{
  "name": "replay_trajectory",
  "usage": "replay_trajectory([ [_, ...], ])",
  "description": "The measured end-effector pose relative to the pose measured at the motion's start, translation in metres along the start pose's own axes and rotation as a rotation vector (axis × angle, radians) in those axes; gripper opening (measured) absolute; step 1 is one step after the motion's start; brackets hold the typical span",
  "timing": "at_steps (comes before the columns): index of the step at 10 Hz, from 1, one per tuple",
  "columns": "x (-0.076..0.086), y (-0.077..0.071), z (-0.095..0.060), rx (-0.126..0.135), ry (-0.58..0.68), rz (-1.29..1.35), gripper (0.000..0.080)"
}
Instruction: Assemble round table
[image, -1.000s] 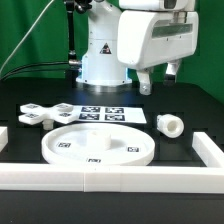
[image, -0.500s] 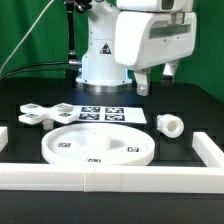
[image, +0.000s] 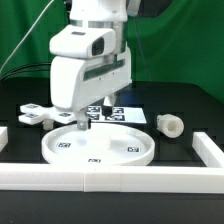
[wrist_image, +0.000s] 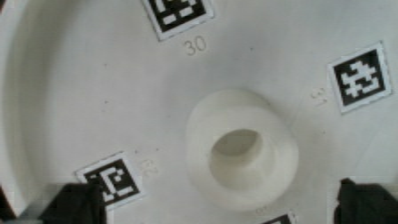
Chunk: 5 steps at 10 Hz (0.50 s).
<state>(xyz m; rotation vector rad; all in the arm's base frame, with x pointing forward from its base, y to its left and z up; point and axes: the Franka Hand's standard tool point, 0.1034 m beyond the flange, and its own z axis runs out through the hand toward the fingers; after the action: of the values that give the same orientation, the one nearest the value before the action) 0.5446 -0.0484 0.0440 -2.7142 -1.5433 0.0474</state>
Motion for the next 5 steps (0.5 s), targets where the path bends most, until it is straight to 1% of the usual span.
replay_trajectory([
  [1, -0.001, -0.003, 0.007, 0.011, -0.004, -0.001, 0.0649],
  [5, -0.002, -0.012, 0.025, 0.039, -0.013, -0.004, 0.0649],
])
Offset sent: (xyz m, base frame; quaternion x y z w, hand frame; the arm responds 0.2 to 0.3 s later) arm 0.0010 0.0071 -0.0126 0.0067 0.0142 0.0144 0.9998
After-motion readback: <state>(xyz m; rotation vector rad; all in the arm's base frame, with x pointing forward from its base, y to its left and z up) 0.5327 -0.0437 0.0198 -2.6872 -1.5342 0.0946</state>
